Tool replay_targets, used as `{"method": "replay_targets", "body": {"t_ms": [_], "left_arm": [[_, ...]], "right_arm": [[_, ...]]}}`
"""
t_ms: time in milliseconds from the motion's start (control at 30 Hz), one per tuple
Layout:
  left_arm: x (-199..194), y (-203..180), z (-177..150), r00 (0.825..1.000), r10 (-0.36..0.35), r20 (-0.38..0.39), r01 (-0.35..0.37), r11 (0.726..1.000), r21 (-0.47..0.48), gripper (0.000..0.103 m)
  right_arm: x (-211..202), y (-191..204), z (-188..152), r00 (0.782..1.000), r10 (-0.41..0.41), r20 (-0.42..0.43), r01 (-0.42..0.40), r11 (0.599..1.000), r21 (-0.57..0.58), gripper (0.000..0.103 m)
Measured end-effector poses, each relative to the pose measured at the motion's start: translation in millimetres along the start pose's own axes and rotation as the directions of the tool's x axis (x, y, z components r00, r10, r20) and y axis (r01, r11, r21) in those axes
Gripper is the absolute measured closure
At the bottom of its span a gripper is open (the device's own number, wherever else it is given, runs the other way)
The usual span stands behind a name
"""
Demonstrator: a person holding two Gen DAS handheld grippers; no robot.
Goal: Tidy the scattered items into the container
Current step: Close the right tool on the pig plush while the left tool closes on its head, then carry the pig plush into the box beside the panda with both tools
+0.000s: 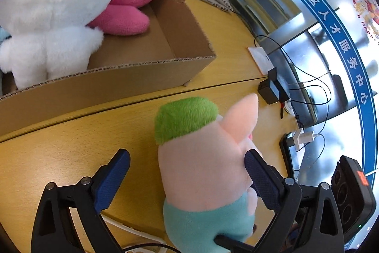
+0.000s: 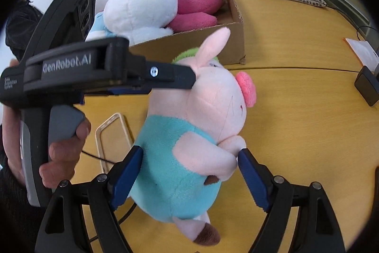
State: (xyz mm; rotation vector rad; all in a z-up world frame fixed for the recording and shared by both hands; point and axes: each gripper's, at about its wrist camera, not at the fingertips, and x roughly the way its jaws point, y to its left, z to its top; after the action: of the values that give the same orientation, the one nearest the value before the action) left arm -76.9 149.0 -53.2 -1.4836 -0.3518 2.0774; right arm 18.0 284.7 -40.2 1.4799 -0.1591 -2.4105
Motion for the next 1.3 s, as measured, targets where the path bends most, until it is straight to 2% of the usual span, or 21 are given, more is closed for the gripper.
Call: {"method": "replay_targets", "body": {"t_ms": [167, 233, 267, 300, 400, 567, 700, 933, 1067, 1200, 1300], "left_arm": [[11.8, -7.8, 1.9, 0.998, 0.049, -0.031, -0.048, 0.998, 0.035, 0.005], [14.5, -7.0, 2.6, 0.998, 0.039, -0.040, -0.037, 0.999, 0.031, 0.019], [13.3, -4.7, 2.8, 0.999, 0.007, -0.049, -0.006, 1.000, 0.023, 0.033], [12.0, -3.0, 3.0, 0.998, -0.018, -0.057, 0.019, 1.000, 0.018, 0.035], [7.1, -7.8, 0.7, 0.999, -0.002, -0.054, 0.005, 0.999, 0.052, 0.041], [-5.1, -13.6, -2.5, 0.999, -0.007, -0.037, 0.009, 0.999, 0.053, 0.049], [-27.8, -27.9, 1.9, 1.000, -0.003, 0.015, 0.002, 0.995, 0.096, 0.054], [-85.9, -51.6, 56.3, 0.983, -0.006, 0.184, -0.026, 0.985, 0.169, 0.054], [-105.1, -51.7, 106.7, 0.968, 0.023, 0.250, -0.069, 0.982, 0.178, 0.054], [-106.5, -42.5, 157.3, 0.958, 0.047, 0.284, -0.103, 0.977, 0.185, 0.053], [-74.6, -20.7, 178.1, 0.969, 0.087, 0.232, -0.124, 0.981, 0.151, 0.053]], "right_arm": [[6.5, 15.2, -7.0, 0.999, -0.051, -0.018, 0.050, 0.998, -0.036, 0.014], [13.1, 19.1, -7.2, 0.997, -0.073, -0.007, 0.073, 0.996, -0.053, 0.015], [13.6, 20.9, -7.9, 0.997, -0.080, -0.002, 0.080, 0.995, -0.065, 0.018], [13.2, 22.6, -8.8, 0.996, -0.085, 0.003, 0.085, 0.993, -0.077, 0.021], [11.3, 26.4, -11.0, 0.996, -0.085, 0.011, 0.086, 0.992, -0.095, 0.027], [1.6, 31.8, -16.6, 0.997, -0.066, 0.044, 0.070, 0.992, -0.104, 0.037], [-16.4, 37.4, -0.2, 0.993, -0.051, 0.107, 0.064, 0.990, -0.125, 0.040], [-48.7, 47.5, 30.5, 0.975, -0.023, 0.220, 0.060, 0.985, -0.162, 0.039], [-53.8, 49.1, 84.8, 0.958, -0.011, 0.286, 0.074, 0.975, -0.212, 0.039], [-44.0, 47.1, 137.6, 0.937, -0.008, 0.350, 0.103, 0.962, -0.254, 0.039], [-15.2, 35.9, 166.5, 0.932, 0.012, 0.362, 0.095, 0.956, -0.277, 0.039]]}}
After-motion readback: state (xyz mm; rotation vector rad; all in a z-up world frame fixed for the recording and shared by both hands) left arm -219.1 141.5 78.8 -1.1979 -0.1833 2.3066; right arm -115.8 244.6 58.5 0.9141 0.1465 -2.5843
